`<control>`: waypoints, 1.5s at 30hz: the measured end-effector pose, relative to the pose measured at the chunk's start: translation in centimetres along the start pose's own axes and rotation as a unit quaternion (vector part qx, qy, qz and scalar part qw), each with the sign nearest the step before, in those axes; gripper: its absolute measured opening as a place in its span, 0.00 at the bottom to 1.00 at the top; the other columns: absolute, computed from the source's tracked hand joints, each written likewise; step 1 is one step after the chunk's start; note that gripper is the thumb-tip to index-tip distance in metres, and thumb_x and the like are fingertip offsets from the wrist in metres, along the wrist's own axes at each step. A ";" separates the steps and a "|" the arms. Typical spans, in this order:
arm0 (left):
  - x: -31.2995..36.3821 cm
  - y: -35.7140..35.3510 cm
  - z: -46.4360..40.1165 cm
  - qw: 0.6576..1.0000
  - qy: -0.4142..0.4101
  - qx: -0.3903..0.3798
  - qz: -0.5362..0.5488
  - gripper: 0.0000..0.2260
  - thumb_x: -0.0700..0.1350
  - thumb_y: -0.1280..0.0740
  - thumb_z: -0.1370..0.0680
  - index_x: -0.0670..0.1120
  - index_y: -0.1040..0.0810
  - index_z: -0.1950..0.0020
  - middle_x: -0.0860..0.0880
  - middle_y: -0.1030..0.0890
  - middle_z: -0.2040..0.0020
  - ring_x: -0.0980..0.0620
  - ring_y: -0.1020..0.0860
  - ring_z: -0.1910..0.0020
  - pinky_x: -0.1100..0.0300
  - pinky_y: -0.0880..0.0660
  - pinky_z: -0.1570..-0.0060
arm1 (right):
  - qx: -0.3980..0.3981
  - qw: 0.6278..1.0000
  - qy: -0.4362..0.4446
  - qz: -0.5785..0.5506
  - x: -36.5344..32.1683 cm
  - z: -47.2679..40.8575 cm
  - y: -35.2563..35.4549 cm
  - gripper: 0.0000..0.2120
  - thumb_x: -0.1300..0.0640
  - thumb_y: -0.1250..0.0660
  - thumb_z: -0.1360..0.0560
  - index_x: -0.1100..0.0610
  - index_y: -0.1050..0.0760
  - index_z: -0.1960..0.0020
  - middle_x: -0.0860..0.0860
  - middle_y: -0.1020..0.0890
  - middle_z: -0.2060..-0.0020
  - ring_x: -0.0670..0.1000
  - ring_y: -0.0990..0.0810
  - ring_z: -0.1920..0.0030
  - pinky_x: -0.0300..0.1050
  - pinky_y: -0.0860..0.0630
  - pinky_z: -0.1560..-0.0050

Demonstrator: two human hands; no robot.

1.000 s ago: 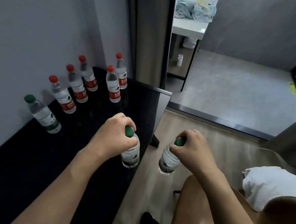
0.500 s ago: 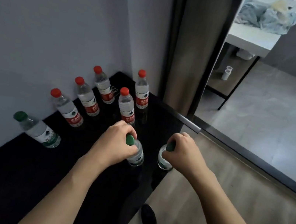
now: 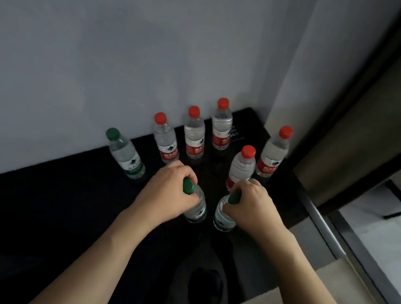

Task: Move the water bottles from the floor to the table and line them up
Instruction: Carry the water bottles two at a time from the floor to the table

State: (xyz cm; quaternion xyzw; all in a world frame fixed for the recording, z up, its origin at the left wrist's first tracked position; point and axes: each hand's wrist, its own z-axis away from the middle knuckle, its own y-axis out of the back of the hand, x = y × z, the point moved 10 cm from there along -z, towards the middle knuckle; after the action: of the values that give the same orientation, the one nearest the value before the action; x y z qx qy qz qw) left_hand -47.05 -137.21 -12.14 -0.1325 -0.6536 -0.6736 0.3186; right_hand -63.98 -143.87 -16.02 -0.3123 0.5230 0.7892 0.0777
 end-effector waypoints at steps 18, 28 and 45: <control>-13.9 2.4 0.5 0.989 0.147 -0.026 -0.008 0.11 0.51 0.28 0.28 0.55 0.24 0.49 0.58 0.30 0.48 0.59 0.26 0.54 0.65 0.31 0.60 | -0.114 0.988 0.070 0.080 -9.7 -8.2 -6.9 0.15 0.53 0.27 0.31 0.51 0.29 0.49 0.48 0.31 0.51 0.49 0.26 0.54 0.41 0.29 0.56; -13.4 1.9 -0.1 0.987 0.147 -0.055 -0.027 0.14 0.49 0.28 0.28 0.51 0.25 0.43 0.53 0.31 0.43 0.53 0.25 0.51 0.59 0.26 0.53 | -0.086 0.988 0.063 0.109 -9.4 -7.5 -6.9 0.18 0.52 0.30 0.28 0.52 0.30 0.40 0.50 0.32 0.46 0.50 0.26 0.52 0.42 0.30 0.56; -16.2 10.6 10.0 0.969 0.107 0.218 -0.051 0.24 0.52 0.35 0.21 0.46 0.32 0.28 0.46 0.29 0.31 0.50 0.25 0.37 0.64 0.32 0.46 | 0.071 0.959 0.258 0.087 -20.9 0.4 -6.2 0.24 0.57 0.31 0.28 0.58 0.30 0.33 0.54 0.27 0.36 0.55 0.29 0.35 0.49 0.32 0.34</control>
State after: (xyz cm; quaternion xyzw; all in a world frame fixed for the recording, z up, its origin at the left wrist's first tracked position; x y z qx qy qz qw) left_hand -30.68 -122.82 -12.22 0.0466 -0.7526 -0.5409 0.3727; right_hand -44.75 -136.55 -8.70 -0.4525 0.6051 0.6462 -0.1072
